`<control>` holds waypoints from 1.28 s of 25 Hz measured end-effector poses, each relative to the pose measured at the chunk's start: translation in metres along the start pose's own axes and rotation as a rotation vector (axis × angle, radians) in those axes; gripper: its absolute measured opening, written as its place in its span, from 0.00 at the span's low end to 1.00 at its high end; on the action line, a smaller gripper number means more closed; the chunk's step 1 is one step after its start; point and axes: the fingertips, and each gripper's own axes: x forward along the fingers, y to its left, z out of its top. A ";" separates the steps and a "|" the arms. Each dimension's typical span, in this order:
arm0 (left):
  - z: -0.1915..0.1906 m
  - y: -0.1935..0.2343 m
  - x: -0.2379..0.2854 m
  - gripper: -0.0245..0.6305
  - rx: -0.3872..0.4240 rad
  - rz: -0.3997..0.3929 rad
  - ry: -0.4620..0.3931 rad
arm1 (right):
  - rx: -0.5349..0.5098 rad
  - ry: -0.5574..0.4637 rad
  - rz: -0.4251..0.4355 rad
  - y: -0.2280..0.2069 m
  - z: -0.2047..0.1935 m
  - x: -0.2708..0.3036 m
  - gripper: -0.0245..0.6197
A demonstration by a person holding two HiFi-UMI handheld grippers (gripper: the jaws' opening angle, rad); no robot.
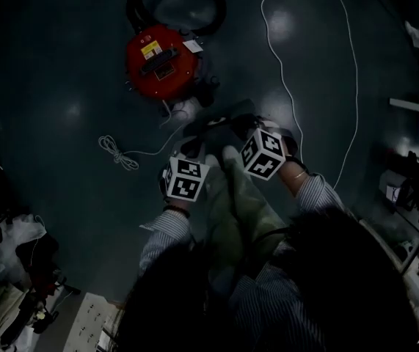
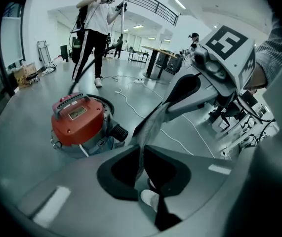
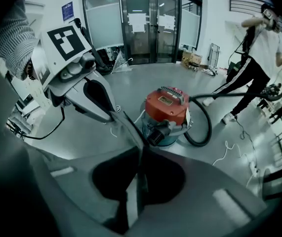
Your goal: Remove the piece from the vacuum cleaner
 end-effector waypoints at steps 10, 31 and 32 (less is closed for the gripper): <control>0.081 -0.050 -0.158 0.08 -0.034 -0.011 -0.130 | 0.047 -0.130 -0.079 0.025 0.082 -0.174 0.07; 0.130 -0.109 -0.302 0.08 -0.024 0.026 -0.326 | 0.192 -0.410 -0.122 0.074 0.131 -0.319 0.07; 0.130 -0.108 -0.303 0.08 -0.026 0.027 -0.326 | 0.192 -0.413 -0.124 0.074 0.130 -0.319 0.07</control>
